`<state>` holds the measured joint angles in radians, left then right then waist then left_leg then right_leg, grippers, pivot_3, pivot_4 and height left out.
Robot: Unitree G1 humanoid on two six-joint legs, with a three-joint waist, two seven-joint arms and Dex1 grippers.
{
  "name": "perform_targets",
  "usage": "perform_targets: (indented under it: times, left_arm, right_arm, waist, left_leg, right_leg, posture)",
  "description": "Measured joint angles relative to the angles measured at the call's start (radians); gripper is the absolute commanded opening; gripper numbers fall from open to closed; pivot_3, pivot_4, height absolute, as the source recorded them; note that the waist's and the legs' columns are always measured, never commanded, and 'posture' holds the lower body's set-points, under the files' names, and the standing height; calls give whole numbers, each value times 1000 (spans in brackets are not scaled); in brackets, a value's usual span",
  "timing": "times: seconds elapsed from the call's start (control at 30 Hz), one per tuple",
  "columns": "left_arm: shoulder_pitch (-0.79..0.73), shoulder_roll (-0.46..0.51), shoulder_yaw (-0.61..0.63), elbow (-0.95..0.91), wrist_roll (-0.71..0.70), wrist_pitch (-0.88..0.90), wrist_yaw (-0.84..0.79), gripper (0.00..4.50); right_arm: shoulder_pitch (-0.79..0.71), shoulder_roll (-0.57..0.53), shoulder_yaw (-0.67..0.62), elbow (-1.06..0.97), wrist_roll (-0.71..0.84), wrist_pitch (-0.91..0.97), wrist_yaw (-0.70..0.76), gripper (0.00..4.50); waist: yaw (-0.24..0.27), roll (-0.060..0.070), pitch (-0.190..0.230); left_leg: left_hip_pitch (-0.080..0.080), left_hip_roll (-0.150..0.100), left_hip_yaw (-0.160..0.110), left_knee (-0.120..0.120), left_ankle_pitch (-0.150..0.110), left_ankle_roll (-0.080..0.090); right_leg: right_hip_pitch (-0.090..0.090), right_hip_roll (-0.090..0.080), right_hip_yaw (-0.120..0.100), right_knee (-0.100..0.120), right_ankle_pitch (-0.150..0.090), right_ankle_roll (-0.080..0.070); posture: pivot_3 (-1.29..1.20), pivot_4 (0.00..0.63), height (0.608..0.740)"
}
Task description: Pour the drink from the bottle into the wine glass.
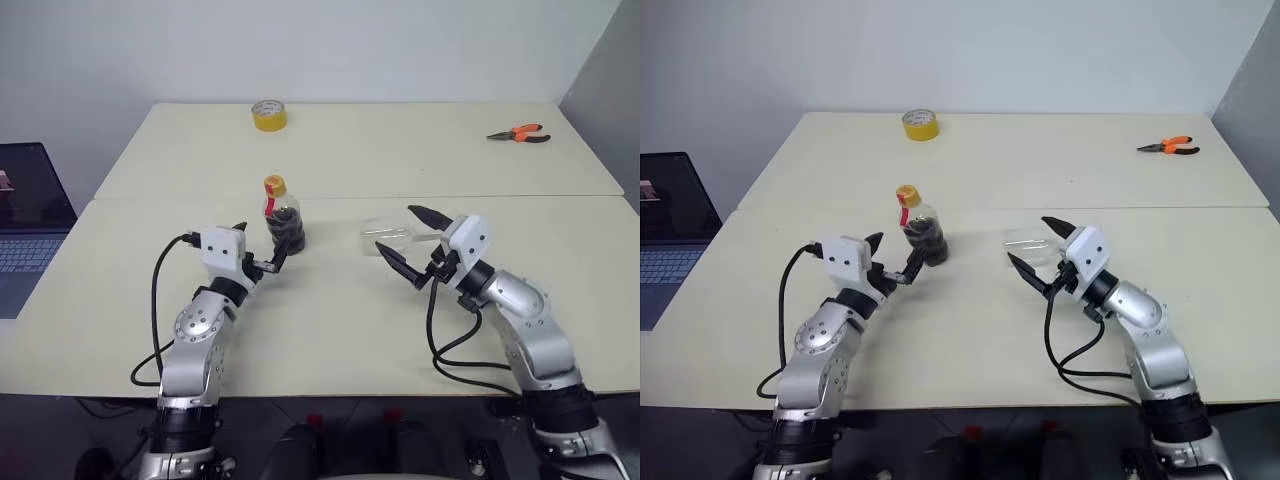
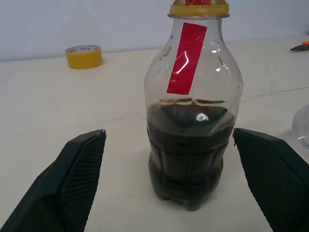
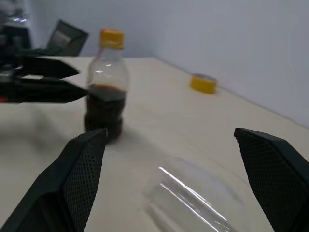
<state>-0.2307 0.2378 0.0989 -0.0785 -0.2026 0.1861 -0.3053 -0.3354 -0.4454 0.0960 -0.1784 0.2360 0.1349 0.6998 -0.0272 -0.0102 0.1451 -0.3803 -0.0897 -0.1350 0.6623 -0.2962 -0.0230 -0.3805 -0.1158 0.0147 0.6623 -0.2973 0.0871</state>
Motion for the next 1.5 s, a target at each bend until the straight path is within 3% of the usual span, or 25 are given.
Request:
perform_targets:
  times: [0.2, 0.87, 1.17, 1.4, 1.5]
  left_arm:
    - [-60, 2, -8, 96, 0, -15, -39, 4477]
    - [-233, 12, -25, 399, 10, -136, -144, 4477]
    - [-250, 0, -28, 468, 11, -196, -168, 2403]
    - [-234, -1, -27, 451, 9, -197, -168, 2174]
    - [-201, -4, -30, 394, 7, -172, -162, 2173]
  right_arm:
    - [-76, 0, 4, 104, 3, 6, 52, 4500]
    - [-76, 29, 7, 107, -18, 1, 65, 4500]
    - [-78, 29, 6, 101, -18, 2, 61, 4500]
    - [-128, 30, 2, 77, 13, 38, 65, 4500]
    - [-215, 53, -6, 32, 101, 153, 62, 4500]
  waist:
    - [0, 0, 0]
    - [-1, -1, 0]
    - [-1, -1, 0]
    - [-2, -1, 0]
    - [-5, -1, 0]
  left_leg:
    - [-1, 0, 0, 0, 0, 0]
    - [-2, 0, 0, 0, 0, 0]
    - [-3, -1, 0, 0, 0, 0]
    - [-3, -1, 0, 0, 0, 0]
    - [-4, 0, 0, 0, 0, 0]
  right_leg:
    - [-2, -1, 0, 0, 0, 0]
    - [-4, -1, 0, 1, 0, 0]
    - [-4, -2, 0, 1, 0, 0]
    - [-4, -2, 0, 1, 0, 0]
    - [-5, -2, 1, 2, 0, 0]
  posture:
    - [0, 150, 740]
    - [0, 150, 740]
    - [0, 150, 740]
    - [0, 150, 740]
    - [0, 150, 740]
